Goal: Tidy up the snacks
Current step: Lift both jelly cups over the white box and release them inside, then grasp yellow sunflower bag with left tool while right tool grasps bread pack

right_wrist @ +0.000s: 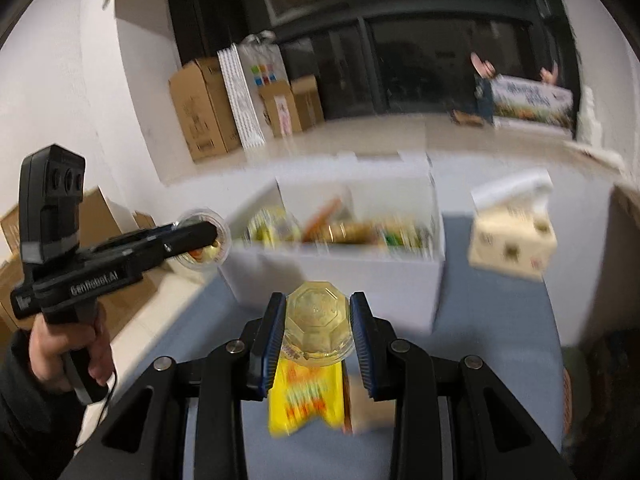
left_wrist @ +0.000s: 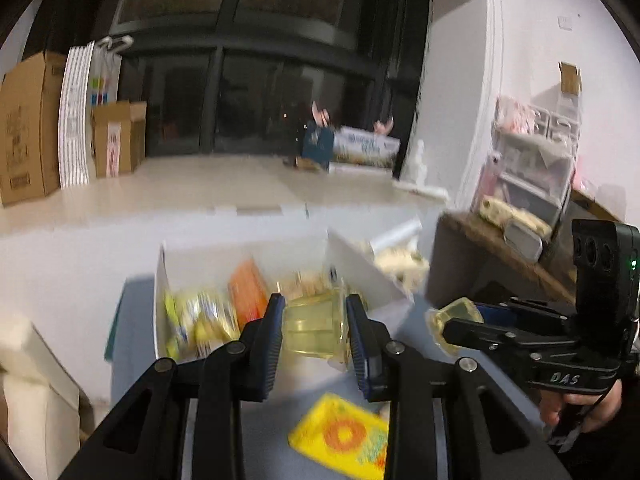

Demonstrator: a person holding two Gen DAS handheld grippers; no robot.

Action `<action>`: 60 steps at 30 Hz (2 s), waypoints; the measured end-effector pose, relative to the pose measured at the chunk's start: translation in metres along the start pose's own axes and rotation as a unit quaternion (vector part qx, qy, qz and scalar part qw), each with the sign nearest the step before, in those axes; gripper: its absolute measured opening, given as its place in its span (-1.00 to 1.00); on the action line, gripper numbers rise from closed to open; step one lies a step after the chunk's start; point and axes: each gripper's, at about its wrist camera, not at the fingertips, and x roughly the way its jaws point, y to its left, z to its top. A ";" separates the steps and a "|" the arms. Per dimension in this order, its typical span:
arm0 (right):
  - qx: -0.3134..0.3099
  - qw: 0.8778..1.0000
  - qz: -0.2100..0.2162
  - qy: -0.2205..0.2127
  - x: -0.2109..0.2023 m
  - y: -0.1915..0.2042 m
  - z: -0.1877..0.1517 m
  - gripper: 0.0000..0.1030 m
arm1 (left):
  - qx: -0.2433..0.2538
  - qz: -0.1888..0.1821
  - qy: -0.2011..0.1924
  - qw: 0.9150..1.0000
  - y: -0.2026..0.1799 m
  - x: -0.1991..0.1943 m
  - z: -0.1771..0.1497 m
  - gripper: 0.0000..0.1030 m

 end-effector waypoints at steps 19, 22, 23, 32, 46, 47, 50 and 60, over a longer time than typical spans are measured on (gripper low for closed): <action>0.030 0.995 -0.077 0.055 0.115 -0.057 0.090 1.00 | -0.016 0.076 0.078 0.994 0.062 0.113 0.047 1.00; 0.032 0.996 -0.075 0.042 0.101 -0.057 0.084 1.00 | -0.016 0.076 0.078 0.994 0.059 0.105 0.039 1.00; 0.031 0.996 -0.072 0.038 0.098 -0.057 0.083 1.00 | -0.015 0.072 0.077 0.994 0.058 0.101 0.038 1.00; 0.004 0.999 -0.050 -0.019 0.029 -0.033 0.055 1.00 | -0.007 0.054 0.041 0.998 0.027 0.028 0.019 1.00; 0.014 0.999 -0.032 -0.015 -0.058 -0.021 -0.068 1.00 | -0.028 -0.009 0.061 0.998 -0.030 -0.043 -0.080 1.00; 0.022 0.999 -0.038 -0.009 -0.061 -0.023 -0.079 1.00 | -0.031 -0.011 0.063 0.997 -0.032 -0.044 -0.085 1.00; 0.032 0.999 -0.043 0.001 -0.064 -0.025 -0.099 1.00 | -0.040 -0.020 0.073 0.996 -0.039 -0.047 -0.102 1.00; 0.028 0.997 -0.059 0.030 -0.053 -0.034 -0.116 1.00 | -0.070 -0.014 0.091 0.993 -0.035 -0.056 -0.124 1.00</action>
